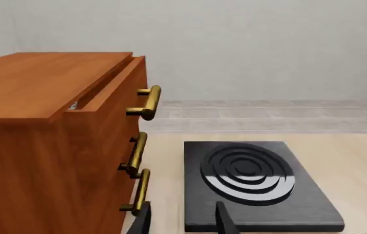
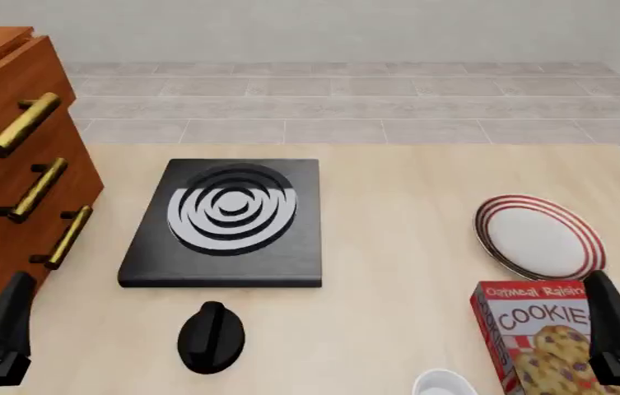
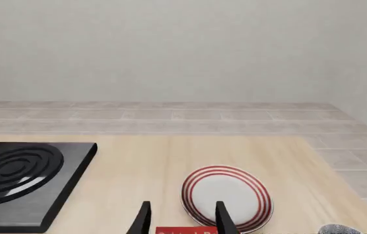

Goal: Pick the akita bowl in the top layer of the wooden cabinet and place it on the plate.

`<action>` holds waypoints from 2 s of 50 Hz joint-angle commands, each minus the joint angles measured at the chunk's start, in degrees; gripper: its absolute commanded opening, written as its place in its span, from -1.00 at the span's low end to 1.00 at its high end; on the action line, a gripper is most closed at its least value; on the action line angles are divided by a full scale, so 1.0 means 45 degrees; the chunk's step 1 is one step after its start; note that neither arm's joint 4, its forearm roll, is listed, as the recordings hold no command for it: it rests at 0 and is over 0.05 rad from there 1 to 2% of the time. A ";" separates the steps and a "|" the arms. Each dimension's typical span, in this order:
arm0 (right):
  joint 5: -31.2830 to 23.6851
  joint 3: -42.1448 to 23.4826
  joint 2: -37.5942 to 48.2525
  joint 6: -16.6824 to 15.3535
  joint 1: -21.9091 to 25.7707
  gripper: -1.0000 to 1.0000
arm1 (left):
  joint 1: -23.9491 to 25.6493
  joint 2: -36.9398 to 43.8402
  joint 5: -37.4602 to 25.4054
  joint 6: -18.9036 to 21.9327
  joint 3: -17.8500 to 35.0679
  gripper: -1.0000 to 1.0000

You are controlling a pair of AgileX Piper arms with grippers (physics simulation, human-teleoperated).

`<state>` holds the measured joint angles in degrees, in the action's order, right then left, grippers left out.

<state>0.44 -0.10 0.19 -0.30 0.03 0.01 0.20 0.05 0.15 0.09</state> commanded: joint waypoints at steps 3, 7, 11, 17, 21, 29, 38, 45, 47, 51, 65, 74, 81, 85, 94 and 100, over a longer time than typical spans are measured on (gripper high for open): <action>-0.0073 -0.0046 0.0077 0.0048 -0.0033 1.00 | 0.0033 0.0100 0.0048 0.0224 0.0026 1.00; -0.0073 -0.0050 0.0096 0.0089 -0.0038 1.00 | 0.0042 0.0002 -0.0037 0.0232 0.0023 1.00; -0.0105 -0.0068 0.0063 0.0128 -0.0049 1.00 | 0.0056 0.0028 -0.0024 0.0260 0.0020 1.00; -0.0136 -0.0106 0.0063 0.0173 -0.0061 1.00 | 0.0092 0.0156 0.0108 0.0334 0.0029 1.00; -0.0154 -0.0142 0.0081 0.0197 -0.0048 1.00 | 0.0142 0.0351 0.0241 0.0215 0.0037 1.00; -0.0233 -0.0203 0.0028 0.0147 -0.0047 1.00 | 0.0226 0.0066 -0.0221 0.0217 0.0370 1.00; -0.0253 -0.0232 0.0036 0.0117 -0.0056 1.00 | 0.0418 0.0088 -0.0816 0.0155 0.1125 1.00; -0.0244 -0.0237 0.0035 0.0072 -0.0057 1.00 | 0.0615 0.0040 -0.1587 0.0363 0.2195 1.00; -0.0248 -0.0239 0.0035 0.0058 -0.0049 1.00 | 0.0713 0.0124 -0.1699 0.0433 0.2472 1.00; -0.0258 -0.0242 0.0023 0.0049 -0.0041 1.00 | 0.0944 0.0210 -0.1864 0.0433 0.2870 1.00; -0.0241 -0.0239 0.0025 0.0034 -0.0024 1.00 | 0.1245 0.0801 -0.2132 0.0797 0.4229 1.00; -0.0242 -0.0239 0.0014 0.0025 -0.0042 1.00 | 0.1387 0.1298 -0.2053 0.1031 0.5142 1.00; -0.0219 -0.0246 0.0033 0.0065 -0.0054 1.00 | 0.1483 0.1761 -0.1948 0.1036 0.5723 1.00; -0.0177 -0.0242 0.0067 0.0087 -0.0082 1.00 | 0.1535 0.2023 -0.2055 0.1059 0.6251 1.00; -0.0020 -0.0249 0.0258 0.0118 -0.0081 1.00 | 0.1690 0.2294 -0.2554 0.1205 0.7578 1.00; -0.0026 -0.0269 0.0257 0.0146 -0.0094 1.00 | 0.1711 0.2477 -0.2684 0.1257 0.7935 1.00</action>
<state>0.11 -1.24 1.08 0.20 -0.31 7.27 9.82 -10.76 5.35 31.62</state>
